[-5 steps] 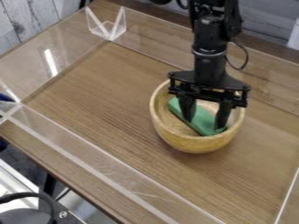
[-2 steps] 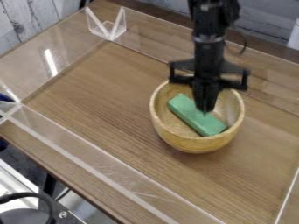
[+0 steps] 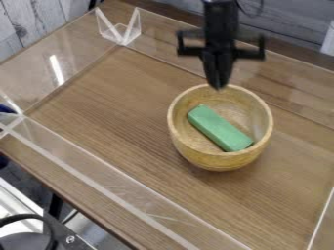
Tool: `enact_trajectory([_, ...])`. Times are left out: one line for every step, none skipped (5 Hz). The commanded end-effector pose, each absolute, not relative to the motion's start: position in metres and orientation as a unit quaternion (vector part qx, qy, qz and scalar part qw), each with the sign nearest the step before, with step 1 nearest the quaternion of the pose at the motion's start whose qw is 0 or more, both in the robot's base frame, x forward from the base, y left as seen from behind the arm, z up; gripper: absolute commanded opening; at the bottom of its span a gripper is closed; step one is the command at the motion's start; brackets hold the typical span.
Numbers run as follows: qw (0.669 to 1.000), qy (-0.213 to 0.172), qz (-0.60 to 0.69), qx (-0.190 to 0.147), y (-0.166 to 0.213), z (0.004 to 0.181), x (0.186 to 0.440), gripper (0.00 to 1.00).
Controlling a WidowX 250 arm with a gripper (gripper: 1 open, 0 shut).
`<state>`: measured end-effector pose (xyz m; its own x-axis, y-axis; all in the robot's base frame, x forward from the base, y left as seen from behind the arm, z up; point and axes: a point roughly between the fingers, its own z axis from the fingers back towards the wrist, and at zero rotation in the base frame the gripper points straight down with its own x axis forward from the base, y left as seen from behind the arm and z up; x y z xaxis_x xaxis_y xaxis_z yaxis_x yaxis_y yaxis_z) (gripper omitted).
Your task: Remove the green block from inside the brown bowl and put it on the table
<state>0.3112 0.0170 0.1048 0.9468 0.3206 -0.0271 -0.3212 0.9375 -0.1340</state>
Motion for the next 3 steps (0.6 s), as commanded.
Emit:
enact_trajectory([0.983, -0.039, 0.163, -0.071, 0.053, 0.142, 0.327, 0.00])
enact_trajectory([0.987, -0.028, 0.145, -0.071, 0.056, 0.124, 0.329, 0.00])
enact_trajectory([0.989, -0.015, 0.130, -0.065, 0.065, 0.104, 0.333, 0.00])
